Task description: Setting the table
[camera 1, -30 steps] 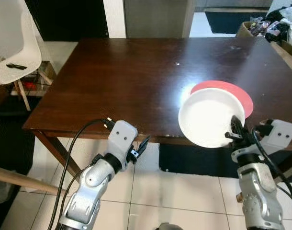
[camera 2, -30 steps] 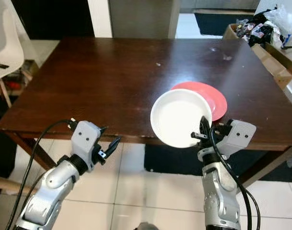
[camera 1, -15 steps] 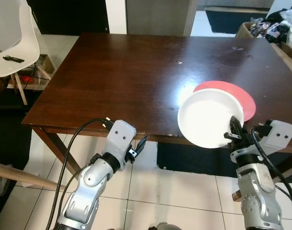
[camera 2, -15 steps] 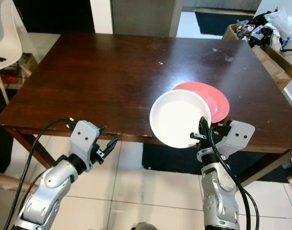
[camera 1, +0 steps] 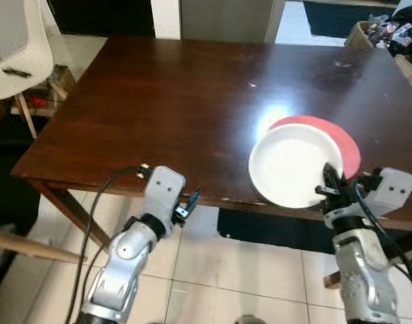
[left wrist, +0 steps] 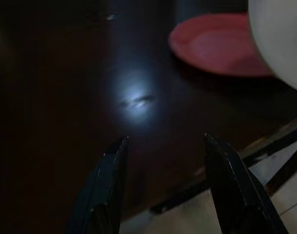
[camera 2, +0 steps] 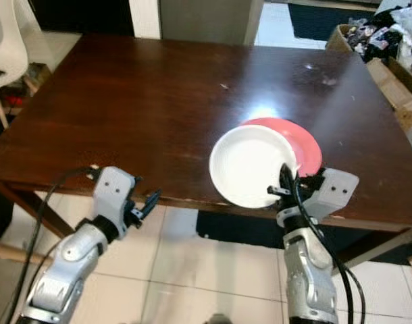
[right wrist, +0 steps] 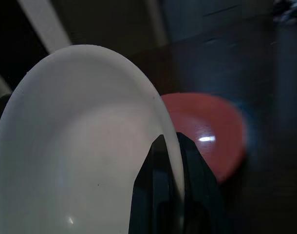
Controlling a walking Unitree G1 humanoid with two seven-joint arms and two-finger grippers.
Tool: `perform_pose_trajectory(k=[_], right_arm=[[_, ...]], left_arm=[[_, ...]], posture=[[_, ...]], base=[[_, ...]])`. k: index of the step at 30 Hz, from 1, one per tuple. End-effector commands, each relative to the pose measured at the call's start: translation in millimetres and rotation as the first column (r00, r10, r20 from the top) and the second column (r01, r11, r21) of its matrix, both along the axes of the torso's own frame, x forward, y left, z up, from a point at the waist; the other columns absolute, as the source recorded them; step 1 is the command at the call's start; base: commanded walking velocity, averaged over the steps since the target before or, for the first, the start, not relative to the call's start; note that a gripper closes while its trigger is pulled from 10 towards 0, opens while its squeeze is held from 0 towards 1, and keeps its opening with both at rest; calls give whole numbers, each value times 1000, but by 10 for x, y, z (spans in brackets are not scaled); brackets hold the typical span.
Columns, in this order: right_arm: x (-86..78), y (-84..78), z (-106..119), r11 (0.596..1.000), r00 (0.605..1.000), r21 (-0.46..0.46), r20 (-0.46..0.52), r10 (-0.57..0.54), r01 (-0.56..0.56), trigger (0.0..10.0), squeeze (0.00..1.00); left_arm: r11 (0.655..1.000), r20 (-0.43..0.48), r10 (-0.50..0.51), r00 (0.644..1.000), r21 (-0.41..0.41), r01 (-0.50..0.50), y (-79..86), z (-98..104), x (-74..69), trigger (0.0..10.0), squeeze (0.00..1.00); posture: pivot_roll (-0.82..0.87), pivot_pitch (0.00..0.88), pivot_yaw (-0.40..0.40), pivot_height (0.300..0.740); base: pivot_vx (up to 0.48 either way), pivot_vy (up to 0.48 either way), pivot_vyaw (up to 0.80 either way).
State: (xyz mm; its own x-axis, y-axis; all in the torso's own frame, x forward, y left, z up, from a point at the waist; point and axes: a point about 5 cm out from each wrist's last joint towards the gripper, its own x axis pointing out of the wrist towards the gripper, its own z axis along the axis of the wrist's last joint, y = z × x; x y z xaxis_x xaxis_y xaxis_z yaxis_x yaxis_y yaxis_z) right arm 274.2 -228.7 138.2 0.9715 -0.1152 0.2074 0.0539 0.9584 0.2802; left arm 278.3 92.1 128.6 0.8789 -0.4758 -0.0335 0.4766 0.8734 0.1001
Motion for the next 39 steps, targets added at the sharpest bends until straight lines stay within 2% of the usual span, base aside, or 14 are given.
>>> perform_pose_trajectory(k=[1, 9, 15, 17, 19, 22, 26, 27, 29, 32, 34, 35, 37, 39], right_arm=[[-18, 18, -37, 1000, 1000, 5, -13, 3, -3, 10000, 0], [-14, 33, -18, 1000, 1000, 5, -8, 19, -19, 10000, 0], [59, 66, 98, 998, 998, -7, 10, 56, -56, 10000, 0], [162, 109, 140, 995, 996, 43, 9, 85, -85, 10000, 0], [382, 211, 203, 982, 990, 124, 6, 142, -142, 10000, 0], [551, 327, 286, 963, 977, 167, 11, 214, -213, 10000, 0], [738, 423, 374, 932, 956, 221, 13, 292, -288, 10000, 0], [865, 478, 389, 919, 943, 234, -19, 332, -318, 10000, 0], [865, 478, 389, 919, 943, 234, -19, 332, -318, 10000, 0], [1035, 524, 369, 898, 932, 316, -96, 350, -305, 10000, 0], [1110, 517, 389, 877, 927, 377, -102, 360, -299, 10000, 0], [1110, 517, 389, 877, 927, 377, -102, 360, -299, 10000, 0], [1218, 500, 479, 865, 927, 404, -93, 363, -298, 10000, 0], [1255, 507, 512, 857, 923, 416, -92, 373, -305, 10000, 0]], left_arm=[[1000, -49, 30, 998, 10, -30, 91, -85, -6, 10000, 0], [998, -27, 27, 999, 49, -26, 91, -91, -12, 10000, 0], [988, 66, -15, 998, 156, 5, 66, -26, -8, 10000, 0], [982, 95, -31, 995, 186, 13, 36, 1, 43, 10000, 0], [975, 141, -52, 989, 220, 20, -14, 81, 161, 10000, 0], [972, 177, -53, 983, 233, 11, -9, 173, 239, 10000, 0], [963, 215, -61, 975, 269, 1, 28, 243, 282, 10000, 0], [952, 233, -75, 970, 307, 0, 70, 274, 281, 10000, 0], [952, 233, -75, 970, 307, 0, 70, 274, 281, 10000, 0], [926, 243, -104, 964, 378, 5, 241, 305, 214, 10000, 0], [915, 236, -99, 967, 402, -4, 393, 318, 165, 10000, 0], [915, 236, -99, 967, 402, -4, 393, 318, 165, 10000, 0], [904, 225, -71, 972, 427, -32, 622, 336, 86, 10000, 0], [899, 220, -61, 974, 435, -42, 695, 342, 44, 10000, 0]], posture=[[-146, 22, 52, 740], [-147, 23, 49, 740], [-146, 34, 55, 740], [-143, 38, 57, 740], [-136, 42, 59, 740], [-128, 46, 61, 740], [-101, 66, 62, 740], [-82, 83, 65, 740], [-82, 83, 65, 740], [-53, 105, 72, 740], [-33, 114, 74, 740], [-33, 114, 74, 740], [-1, 127, 82, 740], [9, 131, 82, 740]], base=[[0, 0, 0], [0, 0, 0], [0, 0, 0], [0, 0, 0], [0, 0, 0], [0, 0, 0], [0, 0, 0], [0, 0, 0], [0, 0, 0], [0, 0, 0], [0, 0, 0], [0, 0, 0], [0, 0, 0], [0, 0, 0]])
